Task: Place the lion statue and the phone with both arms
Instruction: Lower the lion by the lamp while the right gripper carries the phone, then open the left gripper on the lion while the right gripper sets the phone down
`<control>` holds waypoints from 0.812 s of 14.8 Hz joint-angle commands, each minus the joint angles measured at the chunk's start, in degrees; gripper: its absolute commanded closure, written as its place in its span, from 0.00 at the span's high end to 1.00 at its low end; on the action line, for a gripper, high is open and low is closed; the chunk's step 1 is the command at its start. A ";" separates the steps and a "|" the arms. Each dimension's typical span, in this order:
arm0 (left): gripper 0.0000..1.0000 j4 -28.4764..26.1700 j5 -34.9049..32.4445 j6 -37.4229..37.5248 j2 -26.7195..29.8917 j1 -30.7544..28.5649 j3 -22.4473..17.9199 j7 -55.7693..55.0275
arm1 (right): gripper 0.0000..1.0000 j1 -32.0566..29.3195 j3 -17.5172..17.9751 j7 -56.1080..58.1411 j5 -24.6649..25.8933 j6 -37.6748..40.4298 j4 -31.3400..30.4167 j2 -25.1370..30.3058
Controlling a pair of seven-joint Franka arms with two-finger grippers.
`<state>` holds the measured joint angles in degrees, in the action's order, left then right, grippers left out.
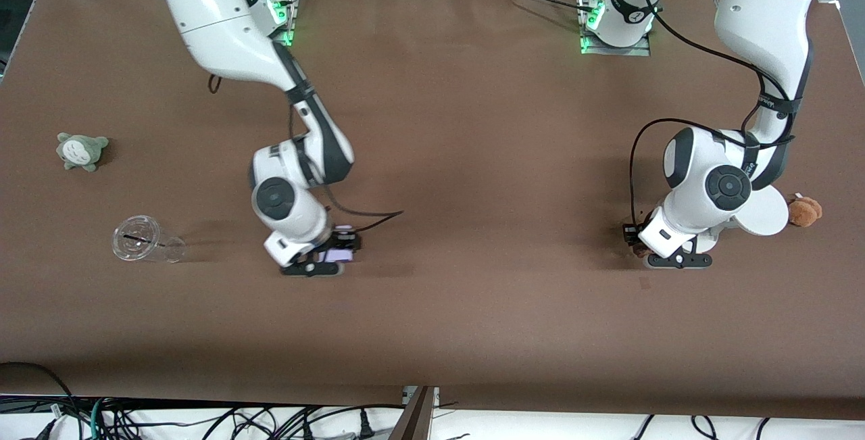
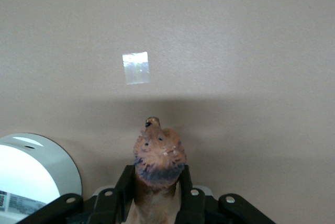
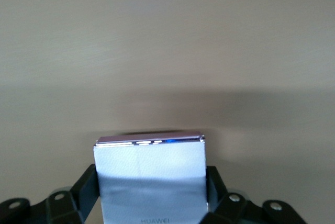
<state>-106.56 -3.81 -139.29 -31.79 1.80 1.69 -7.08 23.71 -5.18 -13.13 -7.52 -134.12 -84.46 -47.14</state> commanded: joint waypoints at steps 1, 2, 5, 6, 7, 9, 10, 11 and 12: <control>0.00 -0.32 0.73 -1.16 -0.37 -1.01 0.42 2.25 | 0.31 -5.33 0.34 8.18 0.05 2.98 -0.53 1.79; 0.00 -0.32 0.73 -1.24 -0.46 -1.18 0.50 2.34 | 0.31 -6.39 -0.35 10.12 0.05 3.07 -0.79 1.79; 0.00 -0.05 0.73 -1.25 -1.25 -1.01 0.50 2.25 | 0.31 -6.66 -3.52 10.85 -0.03 5.78 -1.23 2.58; 0.00 0.04 0.73 -2.12 -1.69 -1.10 0.42 2.25 | 0.31 -6.66 -4.66 10.32 -0.12 7.36 -1.23 2.66; 0.00 -0.05 0.73 -2.65 -1.78 -1.19 0.50 2.25 | 0.31 -6.66 -5.71 10.32 -0.12 7.90 -1.23 3.01; 0.22 -0.05 0.99 -2.56 -2.04 -1.19 0.50 2.25 | 0.31 -6.66 -7.91 11.02 -0.04 7.99 -2.54 3.72; 0.36 -0.05 0.99 -2.56 -2.22 -1.19 0.50 2.25 | 0.31 -6.66 -8.96 11.11 -0.03 7.91 -3.16 3.72; 0.51 -0.05 0.99 -2.56 -2.22 -1.19 0.50 2.25 | 0.31 -6.75 -9.67 12.06 -0.03 7.90 -3.51 3.72; 0.61 -0.05 0.99 -2.56 -2.22 -1.19 0.50 2.25 | 0.31 -6.84 -10.20 12.51 -0.12 7.90 -3.60 3.72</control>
<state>-106.57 -3.81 -141.18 -33.99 1.26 1.71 -6.41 16.53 -14.00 -2.12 -7.52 -126.55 -85.61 -45.30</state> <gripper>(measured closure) 0.573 0.145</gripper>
